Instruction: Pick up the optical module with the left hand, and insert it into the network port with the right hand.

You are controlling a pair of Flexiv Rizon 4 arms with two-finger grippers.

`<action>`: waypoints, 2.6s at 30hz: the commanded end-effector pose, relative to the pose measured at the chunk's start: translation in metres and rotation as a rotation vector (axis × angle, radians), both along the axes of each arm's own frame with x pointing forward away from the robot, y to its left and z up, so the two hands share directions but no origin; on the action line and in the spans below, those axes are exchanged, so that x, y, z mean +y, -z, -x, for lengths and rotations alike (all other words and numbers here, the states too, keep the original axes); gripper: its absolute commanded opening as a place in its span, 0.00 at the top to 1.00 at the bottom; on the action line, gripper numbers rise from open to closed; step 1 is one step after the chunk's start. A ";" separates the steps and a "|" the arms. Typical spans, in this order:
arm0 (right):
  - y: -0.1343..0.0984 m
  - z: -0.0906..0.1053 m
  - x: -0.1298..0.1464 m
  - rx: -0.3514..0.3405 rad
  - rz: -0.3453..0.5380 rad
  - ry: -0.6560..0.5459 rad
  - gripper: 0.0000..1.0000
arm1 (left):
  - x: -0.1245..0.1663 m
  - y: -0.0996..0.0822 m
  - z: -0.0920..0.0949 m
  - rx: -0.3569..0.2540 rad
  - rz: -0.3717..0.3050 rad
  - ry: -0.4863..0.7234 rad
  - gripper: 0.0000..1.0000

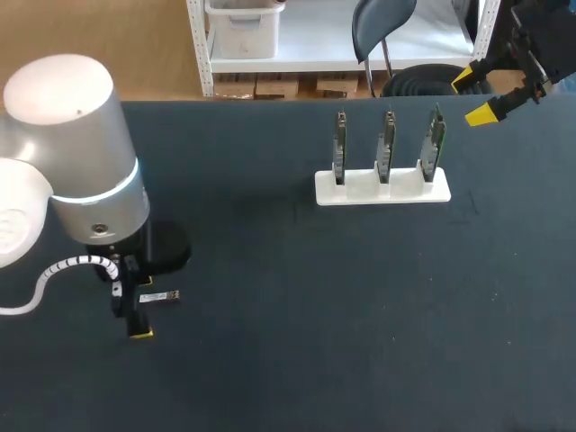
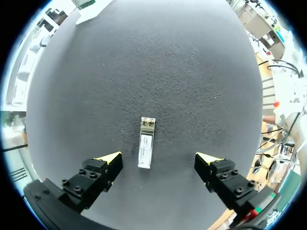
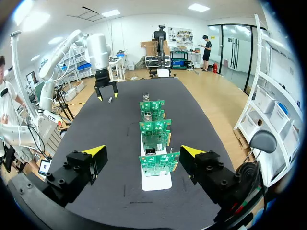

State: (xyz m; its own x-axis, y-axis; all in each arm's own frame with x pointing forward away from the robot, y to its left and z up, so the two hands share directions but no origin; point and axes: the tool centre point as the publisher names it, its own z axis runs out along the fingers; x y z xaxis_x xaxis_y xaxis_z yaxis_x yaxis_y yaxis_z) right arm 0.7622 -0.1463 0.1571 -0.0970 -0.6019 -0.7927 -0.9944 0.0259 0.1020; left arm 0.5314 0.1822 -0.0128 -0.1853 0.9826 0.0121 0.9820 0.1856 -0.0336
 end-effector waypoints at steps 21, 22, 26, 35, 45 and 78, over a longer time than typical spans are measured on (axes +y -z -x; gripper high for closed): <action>0.000 0.003 0.000 -0.005 0.001 0.005 0.00 | -0.005 0.011 -0.005 0.013 0.026 0.000 1.00; 0.000 0.003 0.000 -0.005 0.001 0.005 0.00 | -0.005 0.011 -0.006 0.012 0.026 0.000 1.00; 0.000 0.003 0.000 -0.005 0.001 0.005 0.00 | -0.005 0.010 -0.007 0.012 0.025 0.001 1.00; 0.000 0.003 0.000 -0.005 0.001 0.005 0.00 | -0.007 0.010 -0.012 0.013 0.041 -0.026 1.00; 0.000 0.003 0.000 -0.005 0.001 0.005 0.00 | -0.015 -0.032 -0.082 -0.166 0.217 -0.253 1.00; 0.000 0.003 0.000 -0.005 0.001 0.005 0.00 | -0.230 -0.244 -0.312 -0.580 1.068 -0.048 1.00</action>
State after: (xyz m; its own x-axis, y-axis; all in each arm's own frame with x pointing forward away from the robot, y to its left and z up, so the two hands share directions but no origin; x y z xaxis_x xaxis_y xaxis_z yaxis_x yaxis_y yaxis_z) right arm 0.7622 -0.1463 0.1571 -0.0970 -0.6019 -0.7927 -0.9945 0.0259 0.1020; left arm 0.8244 -0.0235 0.2362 -0.0026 0.5395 -0.8420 0.8610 0.4294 0.2724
